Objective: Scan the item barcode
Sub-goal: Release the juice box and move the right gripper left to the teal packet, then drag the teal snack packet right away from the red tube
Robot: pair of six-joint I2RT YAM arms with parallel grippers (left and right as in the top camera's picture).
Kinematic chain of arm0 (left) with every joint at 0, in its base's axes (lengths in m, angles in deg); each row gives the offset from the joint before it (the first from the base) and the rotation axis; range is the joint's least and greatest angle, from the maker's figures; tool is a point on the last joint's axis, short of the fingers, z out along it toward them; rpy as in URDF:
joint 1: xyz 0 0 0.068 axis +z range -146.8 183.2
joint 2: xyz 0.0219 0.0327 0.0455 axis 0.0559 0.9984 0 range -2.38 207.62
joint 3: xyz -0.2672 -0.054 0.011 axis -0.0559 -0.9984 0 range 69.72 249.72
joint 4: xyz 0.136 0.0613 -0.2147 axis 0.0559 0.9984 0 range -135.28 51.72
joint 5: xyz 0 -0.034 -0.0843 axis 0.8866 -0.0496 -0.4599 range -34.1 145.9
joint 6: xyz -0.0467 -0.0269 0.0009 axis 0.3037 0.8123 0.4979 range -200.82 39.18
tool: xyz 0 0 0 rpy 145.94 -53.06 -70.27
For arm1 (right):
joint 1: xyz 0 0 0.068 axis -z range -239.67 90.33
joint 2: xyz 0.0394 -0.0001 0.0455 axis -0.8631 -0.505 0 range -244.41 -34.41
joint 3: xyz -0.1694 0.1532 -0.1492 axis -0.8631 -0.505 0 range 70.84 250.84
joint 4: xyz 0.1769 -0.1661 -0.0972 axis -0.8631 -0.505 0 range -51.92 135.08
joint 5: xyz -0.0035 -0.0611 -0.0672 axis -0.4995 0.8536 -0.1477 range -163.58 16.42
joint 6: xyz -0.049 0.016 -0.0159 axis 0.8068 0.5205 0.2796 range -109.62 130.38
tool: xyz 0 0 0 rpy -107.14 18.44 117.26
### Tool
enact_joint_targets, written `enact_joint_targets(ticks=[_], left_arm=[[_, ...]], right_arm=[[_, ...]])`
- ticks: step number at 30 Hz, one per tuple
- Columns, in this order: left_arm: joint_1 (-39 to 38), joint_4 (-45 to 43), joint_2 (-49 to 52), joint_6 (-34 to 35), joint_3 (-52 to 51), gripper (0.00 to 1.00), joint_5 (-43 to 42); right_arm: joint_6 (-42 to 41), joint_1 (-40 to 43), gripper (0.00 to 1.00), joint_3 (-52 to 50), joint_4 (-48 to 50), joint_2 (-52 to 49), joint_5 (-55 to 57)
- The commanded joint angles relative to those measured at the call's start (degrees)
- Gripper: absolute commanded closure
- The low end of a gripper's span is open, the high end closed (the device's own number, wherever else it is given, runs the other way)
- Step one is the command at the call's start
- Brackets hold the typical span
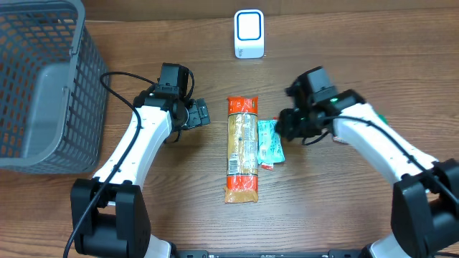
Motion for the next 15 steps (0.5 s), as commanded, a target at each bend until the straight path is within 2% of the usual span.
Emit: enact_joint_targets(ticks=[1, 6, 15], left_arm=[[-0.07, -0.07, -0.70, 0.22, 0.52, 0.00, -0.11], [-0.07, -0.04, -0.70, 0.22, 0.52, 0.00, -0.11], [-0.07, -0.07, -0.70, 0.22, 0.52, 0.00, -0.11]], right_arm=[[-0.11, -3.80, 0.57, -1.40, 2.03, 0.72, 6.14], [-0.13, -6.23, 0.57, -3.06, 3.48, 0.70, 12.83], [-2.93, -6.16, 0.57, -8.35, 9.27, 0.70, 12.74]])
